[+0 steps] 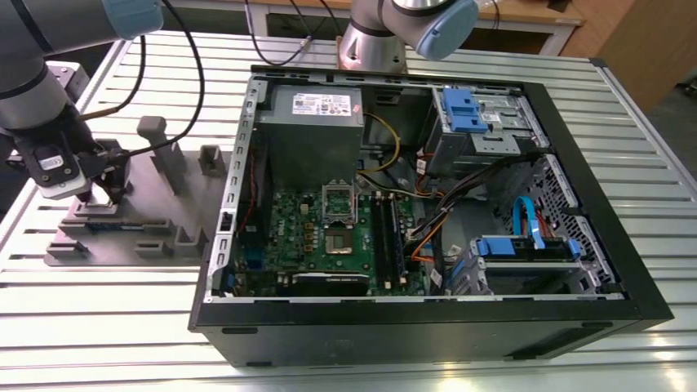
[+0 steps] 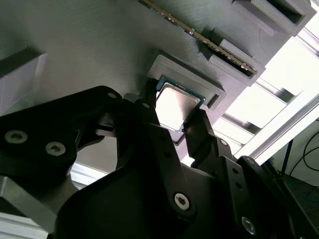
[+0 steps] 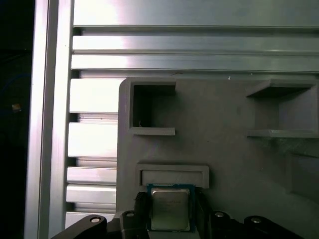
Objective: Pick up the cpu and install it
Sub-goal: 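Pick up the cpu and move it towards the insertion slot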
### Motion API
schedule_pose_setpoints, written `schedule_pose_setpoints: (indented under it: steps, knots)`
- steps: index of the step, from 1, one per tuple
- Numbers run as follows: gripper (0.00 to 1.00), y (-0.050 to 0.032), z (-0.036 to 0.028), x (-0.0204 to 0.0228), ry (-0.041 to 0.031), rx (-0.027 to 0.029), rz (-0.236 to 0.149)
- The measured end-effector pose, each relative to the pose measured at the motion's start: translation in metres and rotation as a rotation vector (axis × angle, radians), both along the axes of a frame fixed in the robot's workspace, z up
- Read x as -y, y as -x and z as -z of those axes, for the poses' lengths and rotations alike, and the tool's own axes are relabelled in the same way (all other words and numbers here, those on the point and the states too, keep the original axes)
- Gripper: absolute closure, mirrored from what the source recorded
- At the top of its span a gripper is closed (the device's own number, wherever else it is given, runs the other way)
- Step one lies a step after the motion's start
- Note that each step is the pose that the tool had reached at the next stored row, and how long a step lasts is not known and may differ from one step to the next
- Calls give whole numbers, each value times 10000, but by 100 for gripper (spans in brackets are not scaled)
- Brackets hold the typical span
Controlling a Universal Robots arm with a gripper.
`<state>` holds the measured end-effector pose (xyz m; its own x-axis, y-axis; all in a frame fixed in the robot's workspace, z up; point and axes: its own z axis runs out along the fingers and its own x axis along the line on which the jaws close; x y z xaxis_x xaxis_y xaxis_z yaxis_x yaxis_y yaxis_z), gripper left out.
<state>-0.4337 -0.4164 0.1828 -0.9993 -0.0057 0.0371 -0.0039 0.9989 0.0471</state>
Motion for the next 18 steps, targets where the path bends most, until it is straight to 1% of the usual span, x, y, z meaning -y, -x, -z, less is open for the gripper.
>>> schedule_pose_setpoints:
  steps: [1,7,12,18]
  knots:
    - [53,0,0,0,1,0,0]
    - [53,-5,-3,0,1,0,1]
    - [53,-6,-60,0,0,1,1]
    - [53,-6,-147,0,0,1,1]
